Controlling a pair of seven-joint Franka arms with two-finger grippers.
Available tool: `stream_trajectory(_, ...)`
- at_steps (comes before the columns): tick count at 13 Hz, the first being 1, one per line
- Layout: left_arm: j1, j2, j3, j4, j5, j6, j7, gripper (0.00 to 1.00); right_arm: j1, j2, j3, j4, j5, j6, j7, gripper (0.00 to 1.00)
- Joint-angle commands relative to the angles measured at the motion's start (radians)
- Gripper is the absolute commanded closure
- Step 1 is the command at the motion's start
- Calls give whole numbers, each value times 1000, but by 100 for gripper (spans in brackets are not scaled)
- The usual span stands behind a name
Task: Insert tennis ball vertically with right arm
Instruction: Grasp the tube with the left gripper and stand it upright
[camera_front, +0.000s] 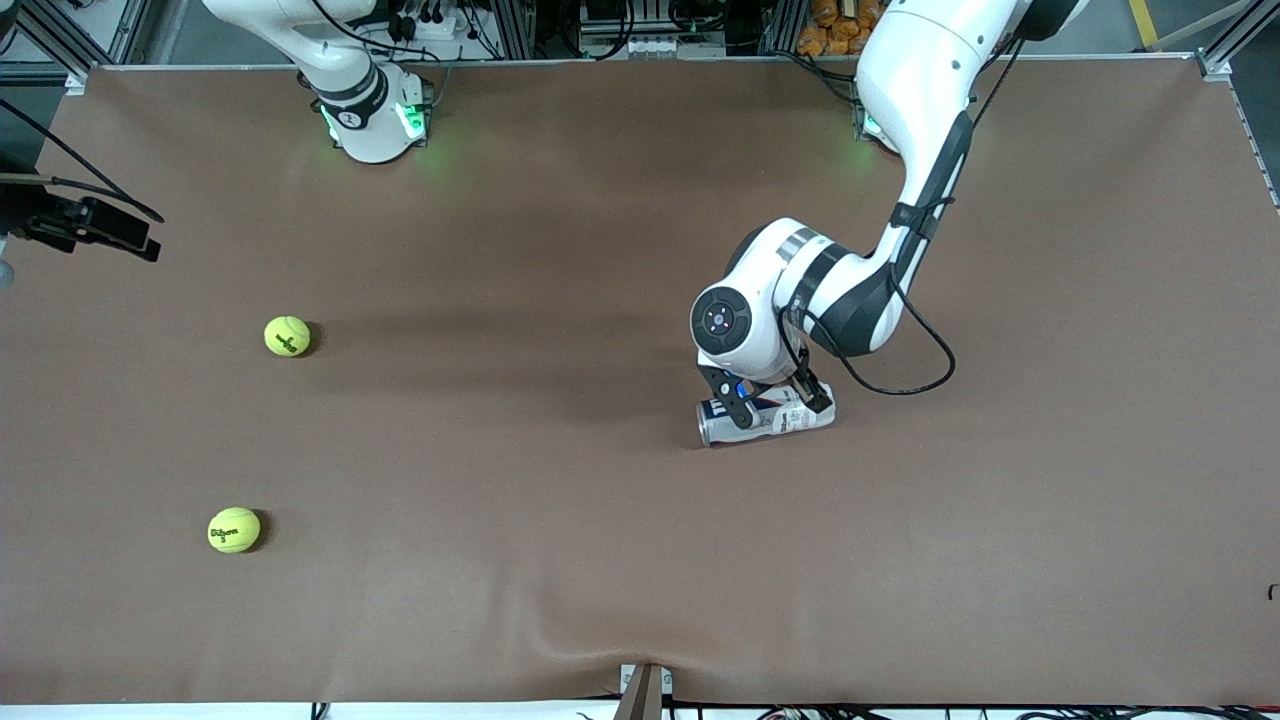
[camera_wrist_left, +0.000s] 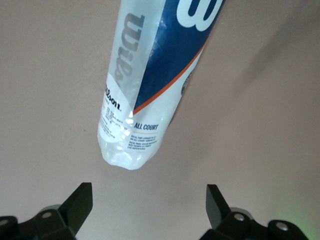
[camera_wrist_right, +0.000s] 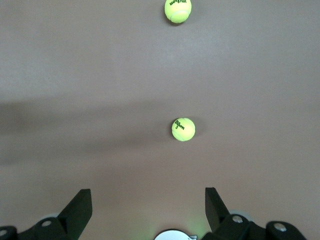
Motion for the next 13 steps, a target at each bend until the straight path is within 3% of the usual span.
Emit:
stream_trajectory(1,-6,19,0,25,33,-1,51,0,-2,29,-1,4,-10,34,5,0)
stream_trajectory(7,-9,59,0,24,142,54,223,0,31,29,1,-5,-9,22,5,0)
stream_trajectory(13,-24,84,-2,24,147,63,295,0,35,27,2,-12,-9,34,4,0)
